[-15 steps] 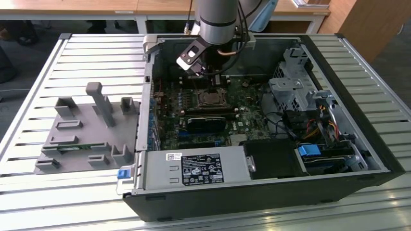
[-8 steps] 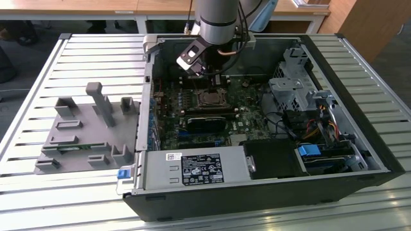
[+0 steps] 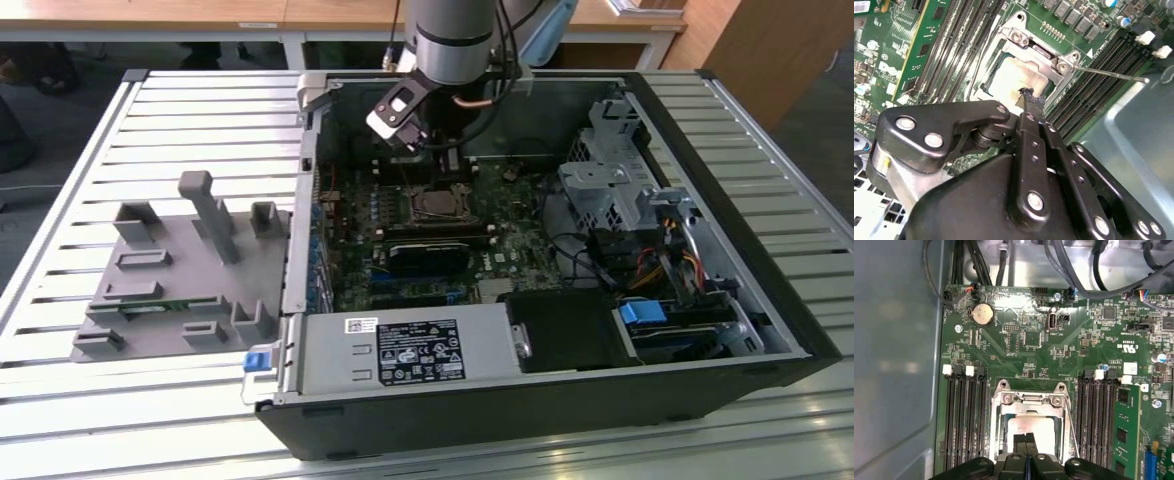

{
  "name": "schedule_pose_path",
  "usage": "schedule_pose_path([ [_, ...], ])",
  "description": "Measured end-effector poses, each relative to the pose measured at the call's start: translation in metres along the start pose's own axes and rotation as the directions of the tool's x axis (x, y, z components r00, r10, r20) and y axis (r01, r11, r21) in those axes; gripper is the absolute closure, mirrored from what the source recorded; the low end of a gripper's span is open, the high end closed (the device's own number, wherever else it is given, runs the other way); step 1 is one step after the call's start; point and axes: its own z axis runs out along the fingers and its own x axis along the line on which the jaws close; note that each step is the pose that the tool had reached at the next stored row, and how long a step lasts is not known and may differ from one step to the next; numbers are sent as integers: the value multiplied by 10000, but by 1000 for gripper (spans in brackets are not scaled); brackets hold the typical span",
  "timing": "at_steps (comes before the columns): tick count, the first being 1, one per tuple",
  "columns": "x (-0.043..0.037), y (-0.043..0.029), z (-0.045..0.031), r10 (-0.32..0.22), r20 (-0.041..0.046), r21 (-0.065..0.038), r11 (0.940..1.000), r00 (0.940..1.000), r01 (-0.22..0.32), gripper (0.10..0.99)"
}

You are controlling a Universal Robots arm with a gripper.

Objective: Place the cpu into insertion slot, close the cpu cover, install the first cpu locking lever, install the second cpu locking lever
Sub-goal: 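Install the first cpu locking lever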

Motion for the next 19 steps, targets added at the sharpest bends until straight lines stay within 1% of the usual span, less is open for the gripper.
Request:
schedule_pose_path([
  [3, 1, 1, -55, 0, 0, 0, 10000, 10000, 0, 980],
  [9, 4, 6, -203, 0, -1, -1, 10000, 10000, 0, 980],
  [12, 6, 9, -307, 0, 1, 0, 10000, 10000, 0, 980],
  [15, 8, 12, -431, 0, 1, 0, 10000, 10000, 0, 980],
  [16, 9, 13, -460, -1, 0, 0, 10000, 10000, 1, 980],
  [18, 9, 14, -474, -35, -1, 0, 10000, 10000, 35, 980],
  [19, 9, 14, -474, -159, -4, 3, 9999, 9999, 159, 980],
])
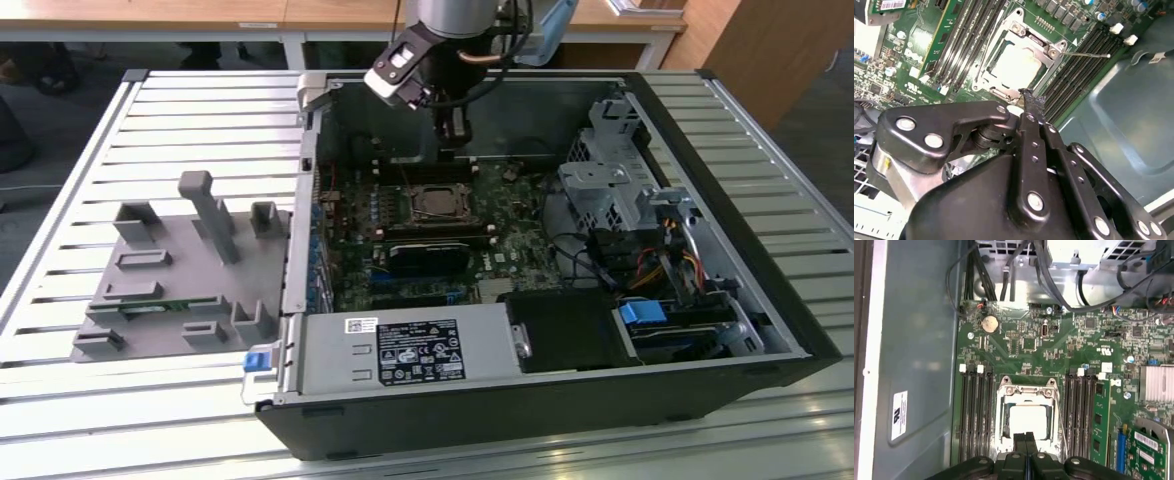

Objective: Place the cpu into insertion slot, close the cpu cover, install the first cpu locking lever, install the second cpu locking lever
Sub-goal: 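Install the first cpu locking lever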

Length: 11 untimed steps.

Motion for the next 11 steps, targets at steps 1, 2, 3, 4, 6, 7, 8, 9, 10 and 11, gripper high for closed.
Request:
schedule_pose_path([
  [1, 0, 0, 0, -178, -5, 3, 9998, 9998, 178, 980],
  [2, 0, 0, 0, -359, -10, 6, 9994, 9994, 359, 980],
  [3, 0, 0, 0, -554, -15, 11, 9985, 9985, 554, 980],
  [4, 0, 0, 0, -734, -20, 13, 9973, 9973, 734, 980],
  [6, 0, 0, 0, -1091, -31, 20, 9940, 9940, 1091, 980],
  [7, 0, 0, 0, -1270, -36, 23, 9919, 9919, 1270, 980],
  [8, 0, 0, 0, -1448, -42, 25, 9895, 9895, 1448, 980],
  [9, 0, 0, 0, -1626, -47, 28, 9867, 9867, 1626, 980],
  [10, 0, 0, 0, -1802, -52, 31, 9836, 9836, 1802, 980],
  [11, 0, 0, 1, -1995, -58, 33, 9799, 9799, 1996, 980],
])
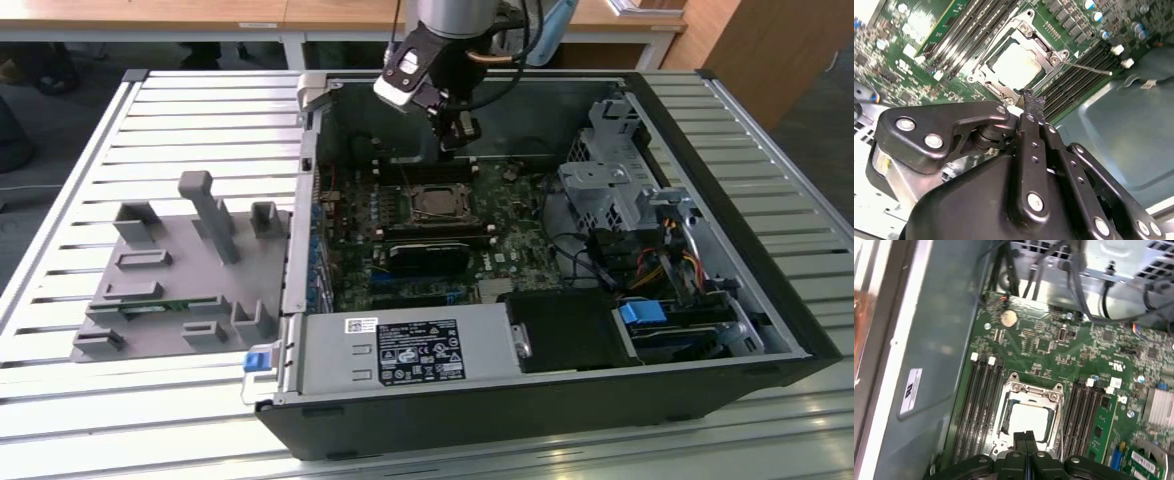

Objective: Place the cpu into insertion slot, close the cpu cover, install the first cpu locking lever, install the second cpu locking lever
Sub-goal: 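Install the first cpu locking lever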

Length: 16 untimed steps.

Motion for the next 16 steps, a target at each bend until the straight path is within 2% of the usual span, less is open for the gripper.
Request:
schedule_pose_path([
  [4, 0, 0, 1, -712, -19, 13, 9975, 9975, 712, 980],
  [7, 0, 0, 1, -1265, -32, 25, 9920, 9920, 1266, 980],
  [9, 0, 0, 2, -1975, -50, 37, 9803, 9803, 1975, 980],
  [11, 0, 0, 3, -2341, -60, 42, 9722, 9722, 2342, 980],
  [12, 0, 0, 4, -2689, -72, 46, 9631, 9631, 2690, 980],
  [16, 0, 0, 7, -3375, -94, 54, 9413, 9413, 3375, 980],
])
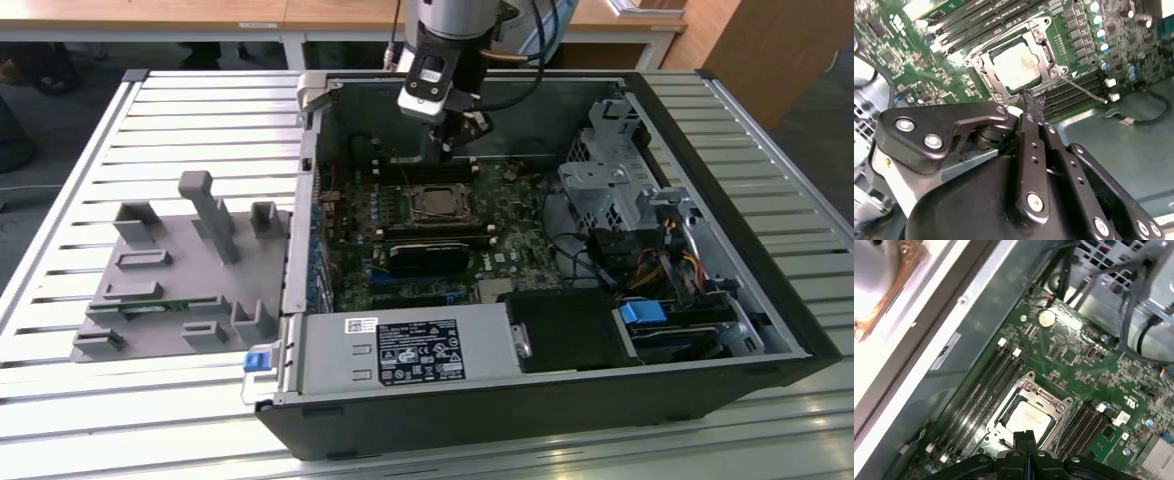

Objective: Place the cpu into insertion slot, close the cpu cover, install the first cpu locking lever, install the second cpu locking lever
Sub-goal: 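Install the first cpu locking lever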

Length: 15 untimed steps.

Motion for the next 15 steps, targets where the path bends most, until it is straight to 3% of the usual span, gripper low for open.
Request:
schedule_pose_path([
  [4, 0, 0, 3, -729, -21, 13, 9973, 9973, 729, 980],
  [8, 0, 0, 5, -1448, -42, 23, 9895, 9895, 1448, 980],
  [12, 0, 0, 8, -2167, -64, 33, 9762, 9762, 2167, 980],
  [15, 0, 0, 10, -2694, -82, 39, 9630, 9630, 2694, 980],
])
